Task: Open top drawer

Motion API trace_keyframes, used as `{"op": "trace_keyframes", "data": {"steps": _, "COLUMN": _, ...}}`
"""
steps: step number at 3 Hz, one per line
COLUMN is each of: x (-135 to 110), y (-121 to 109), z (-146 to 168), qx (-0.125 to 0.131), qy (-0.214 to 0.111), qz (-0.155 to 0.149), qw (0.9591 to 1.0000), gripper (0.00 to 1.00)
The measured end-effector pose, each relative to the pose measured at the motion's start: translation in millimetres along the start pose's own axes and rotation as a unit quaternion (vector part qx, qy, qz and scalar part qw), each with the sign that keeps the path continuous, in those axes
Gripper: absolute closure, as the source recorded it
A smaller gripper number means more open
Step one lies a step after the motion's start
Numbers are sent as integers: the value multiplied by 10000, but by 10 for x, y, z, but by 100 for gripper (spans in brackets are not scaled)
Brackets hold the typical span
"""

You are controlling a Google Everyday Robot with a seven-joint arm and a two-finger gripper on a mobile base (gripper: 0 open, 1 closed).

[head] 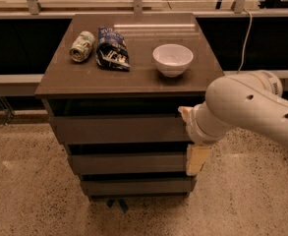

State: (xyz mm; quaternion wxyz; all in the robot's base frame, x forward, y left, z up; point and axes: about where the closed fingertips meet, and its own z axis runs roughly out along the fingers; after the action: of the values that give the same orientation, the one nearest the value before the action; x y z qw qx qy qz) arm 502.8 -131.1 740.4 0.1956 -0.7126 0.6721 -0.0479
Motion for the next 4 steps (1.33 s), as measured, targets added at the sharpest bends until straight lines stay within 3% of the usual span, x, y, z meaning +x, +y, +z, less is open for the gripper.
{"op": "trace_keyframes", "data": {"steps": 1, "x": -16, "y": -75, "z": 370, "qx": 53, "qy": -201, "qz": -114, "qw": 9997, "gripper": 0}}
{"op": "trace_keyframes", "data": {"steps": 2, "x": -36, "y": -282, "z": 791, "qx": 107, "qy": -247, "qz": -156, "qw": 9995, "gripper": 0}}
{"op": "trace_keyframes", "data": {"steps": 3, "x": -55, "y": -489, "z": 1019, "qx": 131, "qy": -200, "qz": -199, "qw": 9995, "gripper": 0}}
{"op": "trace_keyframes", "data": {"steps": 4, "x": -53, "y": -729, "z": 1224, "qx": 81, "qy": -143, "qz": -176, "qw": 9997, "gripper": 26}}
